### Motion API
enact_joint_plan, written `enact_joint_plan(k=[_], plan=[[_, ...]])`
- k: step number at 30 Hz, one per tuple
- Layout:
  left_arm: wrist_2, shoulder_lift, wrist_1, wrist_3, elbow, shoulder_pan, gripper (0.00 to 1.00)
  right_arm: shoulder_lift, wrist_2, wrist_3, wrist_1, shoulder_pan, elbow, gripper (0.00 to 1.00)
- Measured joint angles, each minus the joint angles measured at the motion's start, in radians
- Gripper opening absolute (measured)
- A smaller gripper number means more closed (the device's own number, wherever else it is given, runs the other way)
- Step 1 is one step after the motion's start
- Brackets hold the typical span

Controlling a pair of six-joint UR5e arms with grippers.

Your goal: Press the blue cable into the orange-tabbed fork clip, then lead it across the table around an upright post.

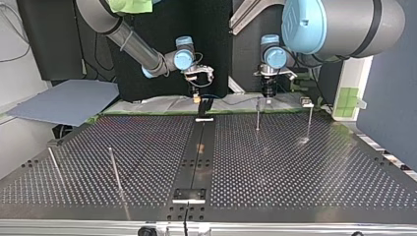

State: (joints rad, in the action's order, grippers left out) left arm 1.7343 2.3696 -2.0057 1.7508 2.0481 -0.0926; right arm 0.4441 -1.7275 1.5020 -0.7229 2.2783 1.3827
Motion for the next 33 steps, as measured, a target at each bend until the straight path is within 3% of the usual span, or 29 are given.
enact_joint_plan(k=[13,21,31,33], plan=[[-0.01,-0.001,-0.051,0.015,-0.055,0.016,0.0,0.0,0.002,-0.005,0.022,-0.003,-0.036,0.0],[-0.017,0.0,-0.105,0.016,-0.094,0.026,0.0,0.0,0.001,-0.001,0.05,-0.017,-0.066,0.0],[-0.03,0.0,-0.118,0.023,-0.103,0.043,0.0,0.0,0.002,-0.004,0.07,-0.04,-0.089,0.0],[-0.039,0.0,-0.118,0.017,-0.103,0.047,0.15,0.0,0.002,-0.005,0.071,-0.042,-0.09,0.0]])
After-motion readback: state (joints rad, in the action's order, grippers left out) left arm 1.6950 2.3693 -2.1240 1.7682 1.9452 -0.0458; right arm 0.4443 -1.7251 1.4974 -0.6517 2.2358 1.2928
